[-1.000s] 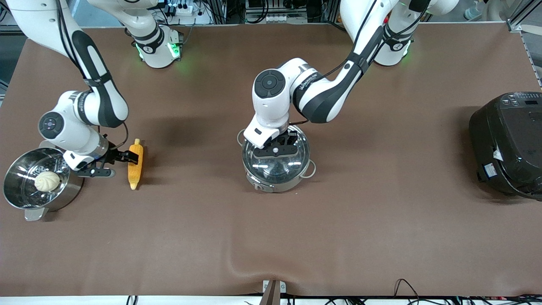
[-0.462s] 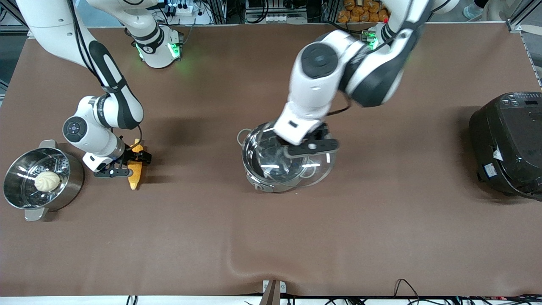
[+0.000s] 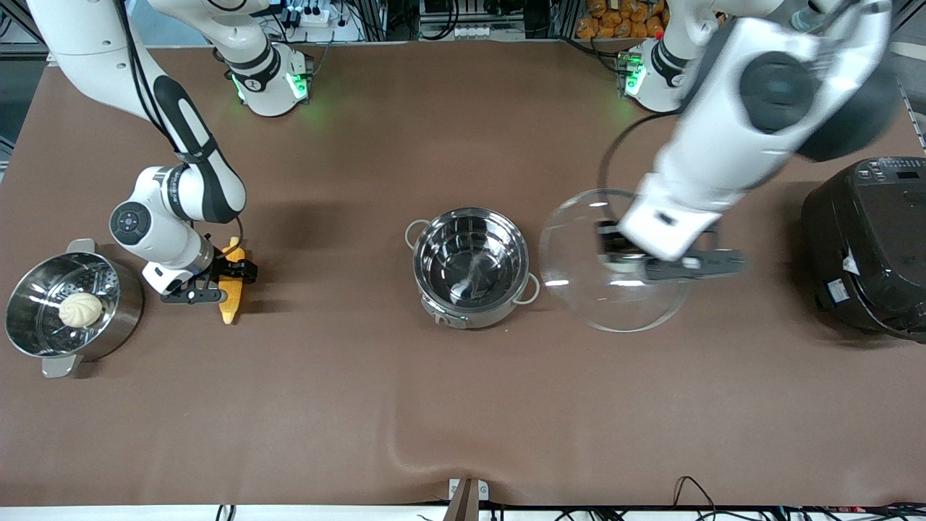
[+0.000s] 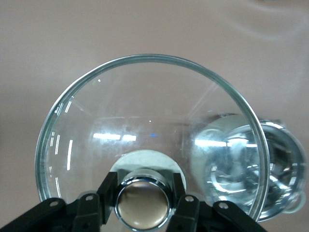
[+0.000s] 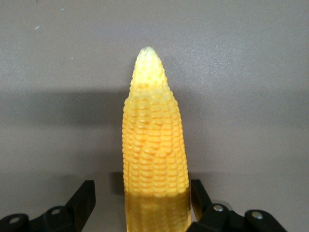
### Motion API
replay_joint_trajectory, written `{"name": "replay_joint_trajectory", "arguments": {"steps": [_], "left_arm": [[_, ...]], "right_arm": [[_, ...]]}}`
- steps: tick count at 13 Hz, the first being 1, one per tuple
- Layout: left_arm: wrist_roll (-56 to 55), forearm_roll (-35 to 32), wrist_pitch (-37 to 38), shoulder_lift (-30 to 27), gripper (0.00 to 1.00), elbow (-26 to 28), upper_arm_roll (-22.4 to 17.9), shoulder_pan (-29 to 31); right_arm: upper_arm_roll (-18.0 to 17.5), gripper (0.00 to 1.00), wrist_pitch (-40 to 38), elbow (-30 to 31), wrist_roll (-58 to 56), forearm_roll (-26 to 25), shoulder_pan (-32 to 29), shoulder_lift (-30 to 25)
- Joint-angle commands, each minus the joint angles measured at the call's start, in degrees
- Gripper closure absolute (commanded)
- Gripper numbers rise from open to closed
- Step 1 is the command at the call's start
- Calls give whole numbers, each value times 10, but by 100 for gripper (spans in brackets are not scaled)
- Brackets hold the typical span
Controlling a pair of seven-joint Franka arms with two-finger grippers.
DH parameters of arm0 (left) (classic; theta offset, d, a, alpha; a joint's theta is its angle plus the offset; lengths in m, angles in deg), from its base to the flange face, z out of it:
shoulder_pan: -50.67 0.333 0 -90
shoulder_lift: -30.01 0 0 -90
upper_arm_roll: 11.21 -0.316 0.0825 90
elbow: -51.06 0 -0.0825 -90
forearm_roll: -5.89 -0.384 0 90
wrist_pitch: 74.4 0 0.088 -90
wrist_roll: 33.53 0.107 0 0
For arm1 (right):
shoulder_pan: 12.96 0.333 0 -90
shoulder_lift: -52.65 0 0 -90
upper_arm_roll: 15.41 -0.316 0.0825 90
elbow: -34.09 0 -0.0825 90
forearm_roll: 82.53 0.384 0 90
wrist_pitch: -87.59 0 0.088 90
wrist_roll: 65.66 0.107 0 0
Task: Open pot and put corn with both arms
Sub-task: 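Lift the glass lid with the left gripper while the right gripper grasps the corn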
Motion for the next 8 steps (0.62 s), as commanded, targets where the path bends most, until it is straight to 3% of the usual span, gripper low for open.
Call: {"name": "replay_joint_trajectory", "arguments": {"steps": [1, 3, 5, 8], "left_arm": [[25, 13, -3, -56, 100, 75, 7, 60], [64, 12, -39, -67, 100, 119, 5, 109], [148, 13, -112, -80, 100, 195, 7, 171], [233, 13, -198, -54, 100, 262, 7, 222]], "right_arm": [[-2, 25, 5, 3, 2, 7, -10, 1], [-2, 34, 3, 3, 2, 7, -9, 1], [-2, 61, 1, 2, 3, 7, -9, 1], [-2, 83, -14, -1, 8, 7, -6, -12]]}}
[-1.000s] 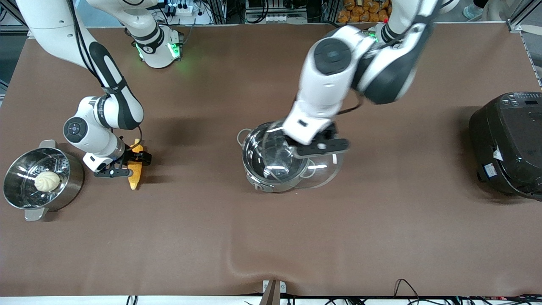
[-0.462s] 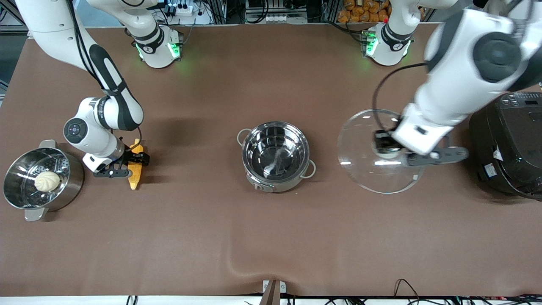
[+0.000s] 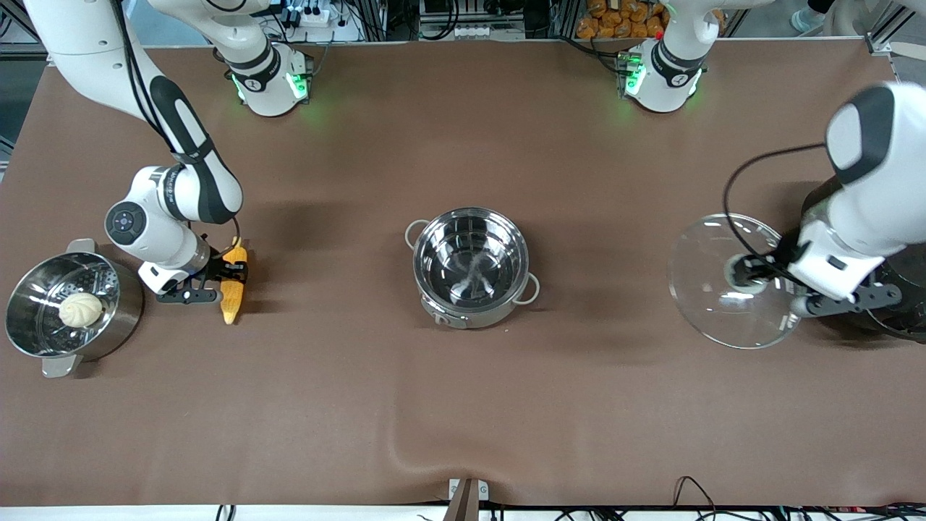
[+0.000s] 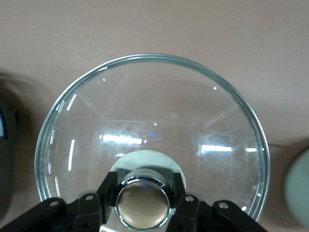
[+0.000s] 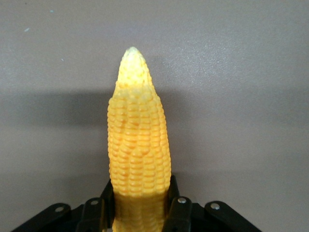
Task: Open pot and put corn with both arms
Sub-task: 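Lift the glass lid with the left gripper while the right gripper grasps the corn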
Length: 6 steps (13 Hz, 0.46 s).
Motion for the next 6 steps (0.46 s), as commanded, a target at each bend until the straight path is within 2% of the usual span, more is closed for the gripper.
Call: {"name": "replay_joint_trajectory", "arguments": {"steps": [1, 4, 6], "left_arm": [[38, 12, -78, 3, 100, 72, 8, 23], [20, 12, -190, 27, 100, 140, 8, 5], [-3, 7, -225, 27, 100, 182, 6, -23]], "right_arm": [[-3, 84, -49, -11, 8, 6, 1, -29], [-6, 87, -242, -128, 92, 6, 42, -56], [-9, 87, -285, -203, 183, 36, 87, -48]]}}
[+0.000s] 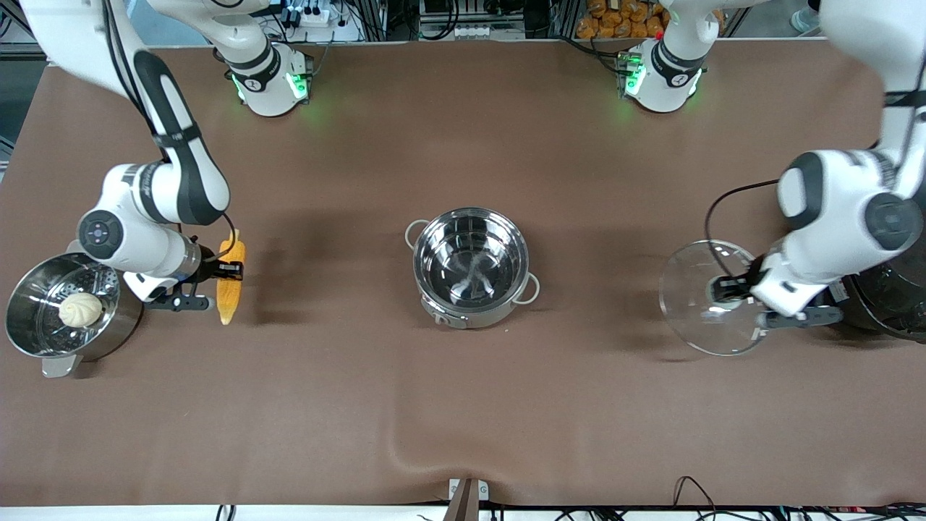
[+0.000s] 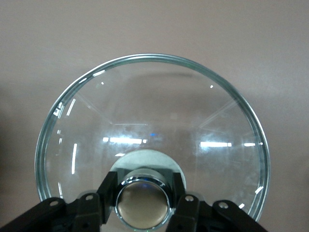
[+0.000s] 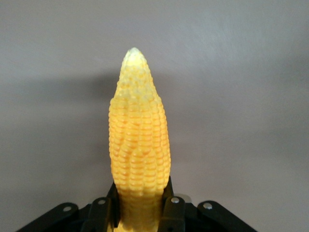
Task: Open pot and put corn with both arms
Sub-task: 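Carry the corn over the pot while the left gripper lowers the lid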
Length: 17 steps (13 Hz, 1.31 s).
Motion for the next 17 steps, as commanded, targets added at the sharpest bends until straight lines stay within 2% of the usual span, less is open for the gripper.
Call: {"name": "replay_joint_trajectory", "arguments": {"steps": [1, 3, 5, 6, 8, 10, 12, 13, 15, 16, 17], "left_arm": [[-35, 3, -30, -25, 100, 58, -3, -32], [-36, 3, -64, -24, 100, 94, -3, -47], [-38, 3, -150, -23, 100, 153, -3, -58], [-39, 3, -167, -19, 100, 165, -1, -60], [-50, 3, -168, -13, 100, 175, -3, -71], [-51, 3, -167, -4, 100, 175, -3, -76], [-52, 3, -137, -7, 68, 156, -1, -74], [-53, 3, -103, -9, 1, 138, -1, -73], [-73, 4, -20, -31, 0, 94, -1, -72], [-80, 4, 26, -43, 0, 67, -1, -72], [-80, 3, 74, -56, 0, 37, -1, -71]], "right_arm": [[0, 87, -40, -91, 102, 49, 70, 9], [0, 87, -39, -150, 159, 61, 123, 21], [-1, 87, -41, -218, 244, 72, 182, 39], [-1, 86, -36, -244, 309, 82, 223, 49], [0, 86, -26, -290, 438, 79, 287, 91], [0, 86, -14, -331, 479, 76, 320, 138], [1, 85, 27, -339, 489, 73, 344, 173], [1, 85, 52, -339, 498, 73, 356, 191], [1, 84, 72, -337, 516, 68, 371, 207], [1, 69, 72, -335, 518, 66, 372, 208], [1, 34, 71, -333, 520, 65, 372, 208]]}}
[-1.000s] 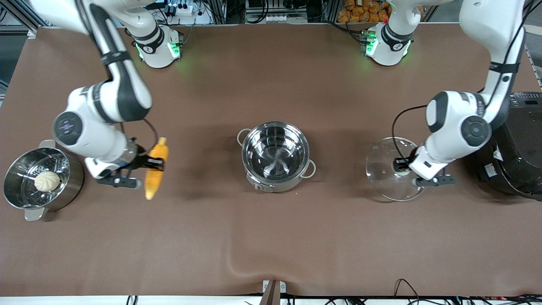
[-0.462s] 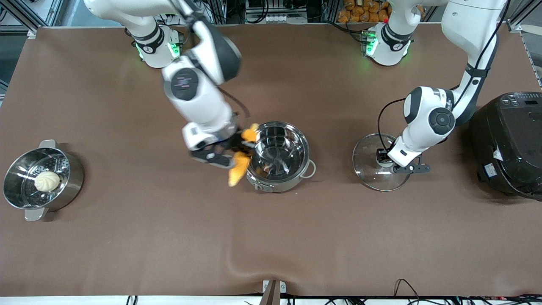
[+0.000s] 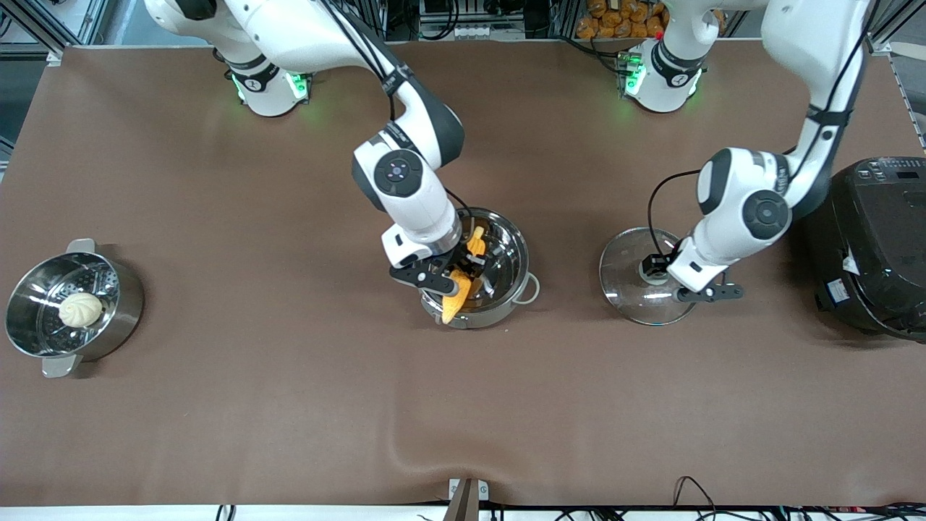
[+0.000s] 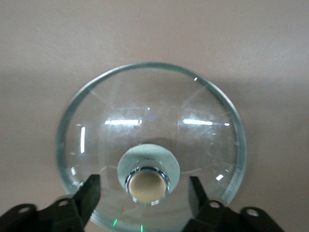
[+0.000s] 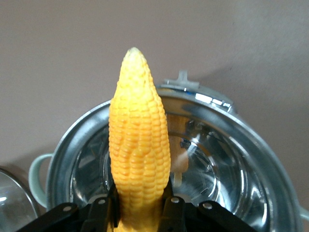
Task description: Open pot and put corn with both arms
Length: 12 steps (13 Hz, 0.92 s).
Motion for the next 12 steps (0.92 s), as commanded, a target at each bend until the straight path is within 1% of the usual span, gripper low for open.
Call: {"name": "replay_joint_trajectory", "arguments": {"steps": [1, 2, 3, 4, 6, 8, 9, 10, 12], "left_arm": [[-13, 3, 130, -45, 0, -75, -2, 0], [-13, 3, 175, -57, 0, -111, -3, 3], [-14, 3, 218, -66, 0, -145, -7, 3], [-13, 1, 261, -80, 0, -175, -9, 9], [-3, -11, 316, -91, 0, -230, -8, 31], [1, -11, 393, -90, 0, -303, -8, 33], [-1, -10, 423, -91, 0, -328, -8, 33], [-3, -11, 446, -94, 0, -337, -9, 33], [4, -10, 448, -133, 0, -336, -7, 49]], "right_arm": [[9, 23, -12, -20, 22, -4, 7, 4], [10, 8, -16, -20, 22, -5, 4, 0], [12, 0, -20, -20, 22, -6, 3, -2], [12, 0, -22, -20, 19, -8, 1, -5], [14, 0, -51, -18, 12, -12, -11, -25], [16, 0, -124, -7, -46, -12, -64, -62], [17, 0, -130, 14, -69, -12, -93, -84], [17, 0, -129, 36, -94, -17, -127, -105], [15, 0, -129, 74, -207, -24, -204, -144]]}}
